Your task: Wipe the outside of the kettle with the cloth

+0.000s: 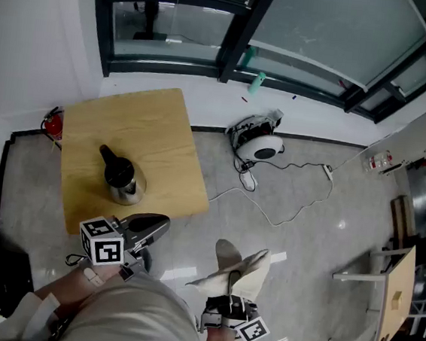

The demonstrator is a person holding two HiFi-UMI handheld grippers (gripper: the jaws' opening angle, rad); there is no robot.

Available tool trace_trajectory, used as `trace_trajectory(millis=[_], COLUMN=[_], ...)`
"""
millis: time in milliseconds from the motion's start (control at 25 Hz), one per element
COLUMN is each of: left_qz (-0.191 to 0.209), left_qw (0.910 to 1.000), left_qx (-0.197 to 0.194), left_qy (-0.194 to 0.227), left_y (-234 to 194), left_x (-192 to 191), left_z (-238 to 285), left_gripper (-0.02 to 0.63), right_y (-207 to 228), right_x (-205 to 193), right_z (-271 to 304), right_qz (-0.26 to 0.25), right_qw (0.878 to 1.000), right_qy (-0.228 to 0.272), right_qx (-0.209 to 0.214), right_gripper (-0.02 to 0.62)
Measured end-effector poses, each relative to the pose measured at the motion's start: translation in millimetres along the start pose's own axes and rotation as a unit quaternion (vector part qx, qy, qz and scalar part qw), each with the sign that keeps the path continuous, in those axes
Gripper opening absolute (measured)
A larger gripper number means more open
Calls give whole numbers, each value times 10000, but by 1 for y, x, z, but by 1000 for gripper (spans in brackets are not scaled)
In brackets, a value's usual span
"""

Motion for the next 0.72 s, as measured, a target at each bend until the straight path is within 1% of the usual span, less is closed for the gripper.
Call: trace_trajectory(millis=[80, 120, 160, 200, 240, 280, 320, 360, 400, 440, 480, 520, 560, 600, 640, 680, 720], left_qz=[328, 413, 404, 297, 129, -45, -188, -300, -406, -522, -654, -795, -938, -1078, -1214, -1338, -1442], left_qw=[9993, 9988, 9985, 9985, 9983, 9973, 9954, 9928, 9894, 9854, 9808, 9756, 9696, 9621, 9523, 9404, 9272], left_qx=[155, 219, 273, 326, 402, 521, 684, 878, 1082, 1276, 1451, 1609, 1765, 1934, 2126, 2332, 2525], left_qy=[116, 175, 241, 319, 412, 521, 638, 757, 877, 1002, 1131, 1265, 1412, 1593, 1820, 2085, 2360], left_y=[-41, -61, -80, -97, -112, -125, -135, -144, -152, -161, -168, -175, -181, -185, -188, -188, -188], left_x=[34, 49, 61, 71, 78, 84, 87, 88, 88, 87, 85, 81, 78, 75, 73, 71, 70], left_z=[-11, -17, -24, -33, -42, -53, -64, -74, -84, -92, -101, -110, -119, -129, -139, -149, -157], left_gripper=[6, 6, 6, 9, 11, 17, 17, 17, 17, 17, 17, 17, 17, 17, 17, 17, 17], right_y=[8, 12, 15, 15, 14, 12, 10, 9, 9, 11, 13, 16, 20, 26, 32, 35, 33], right_x=[-15, -23, -32, -41, -50, -60, -71, -84, -99, -114, -131, -148, -164, -180, -195, -208, -220], right_z=[57, 85, 113, 141, 168, 194, 220, 244, 268, 288, 305, 319, 330, 340, 350, 361, 372], right_qz=[-386, -569, -743, -913, -1097, -1333, -1661, -2110, -2684, -3367, -4124, -4904, -5644, -6283, -6772, -7080, -7211], right_qw=[9982, 9961, 9932, 9891, 9829, 9726, 9557, 9292, 8909, 8393, 7735, 6942, 6044, 5105, 4208, 3448, 2894], right_qy=[-448, -668, -895, -1153, -1477, -1894, -2412, -3005, -3622, -4207, -4714, -5118, -5405, -5572, -5641, -5662, -5675], right_qx=[2, -5, 7, 53, 128, 216, 308, 410, 542, 726, 969, 1251, 1548, 1849, 2148, 2435, 2725], right_gripper=[108, 108, 107, 109, 109, 109, 108, 108, 108, 107, 108, 108, 109, 109, 108, 108, 107])
Point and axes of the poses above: the fingertips, and each gripper's own axes: z forward along the fingers, y to its right, x out of its top, the point moved 6 cm from there along -z, backward along the fingers, and after that the axes turned 4 degrees about z, right-handed, at the moved point
